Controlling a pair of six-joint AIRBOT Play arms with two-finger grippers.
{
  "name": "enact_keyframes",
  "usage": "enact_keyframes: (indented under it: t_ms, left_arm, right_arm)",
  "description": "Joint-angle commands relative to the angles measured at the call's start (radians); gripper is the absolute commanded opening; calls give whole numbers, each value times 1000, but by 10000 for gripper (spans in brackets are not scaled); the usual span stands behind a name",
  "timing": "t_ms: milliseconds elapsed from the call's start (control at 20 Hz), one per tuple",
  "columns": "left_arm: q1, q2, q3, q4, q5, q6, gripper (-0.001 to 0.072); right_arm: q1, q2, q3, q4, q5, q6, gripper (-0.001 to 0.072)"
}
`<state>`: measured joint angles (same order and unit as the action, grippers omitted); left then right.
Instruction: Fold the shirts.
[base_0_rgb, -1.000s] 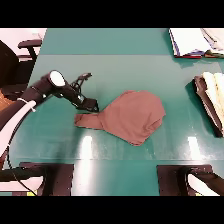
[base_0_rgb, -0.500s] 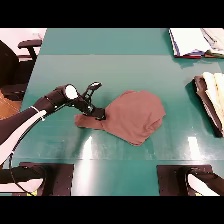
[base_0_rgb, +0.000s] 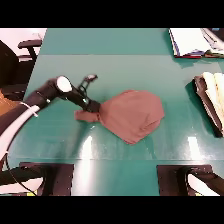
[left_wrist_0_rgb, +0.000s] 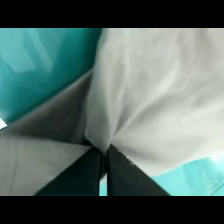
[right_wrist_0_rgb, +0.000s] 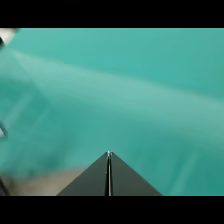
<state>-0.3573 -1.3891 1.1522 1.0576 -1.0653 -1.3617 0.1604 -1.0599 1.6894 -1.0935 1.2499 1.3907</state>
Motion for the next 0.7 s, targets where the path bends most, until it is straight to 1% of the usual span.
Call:
enact_keyframes:
  t_ms: [0,150,200,250,300,350,500,600,650]
  left_arm:
    - [133,65,132,15,-32,9,26]
    - [207,98,188,20,-39,9,26]
    - [210,99,188,27,-43,9,25]
    - [210,98,188,42,-55,9,26]
    - [210,98,187,46,-63,9,26]
    - [210,98,188,47,-65,9,26]
    - [210,98,188,53,-64,8,26]
    - [210,98,187,57,-64,9,26]
    - [210,98,187,57,-61,8,26]
  right_arm:
    - [-1,-3,-134,-73,90,17,15]
    - [0,-27,-364,-83,43,26,21]
    - [-1,-55,-429,-73,27,26,145]
    - [0,-93,-472,-55,18,26,351]
    - [0,-138,-508,-11,5,26,478]
    - [1,-187,-540,47,-16,17,486]
    - [39,-344,-557,187,-77,-76,486]
    - [84,-430,-533,256,-115,-131,486]
    - [108,-469,-507,264,-122,-143,487]
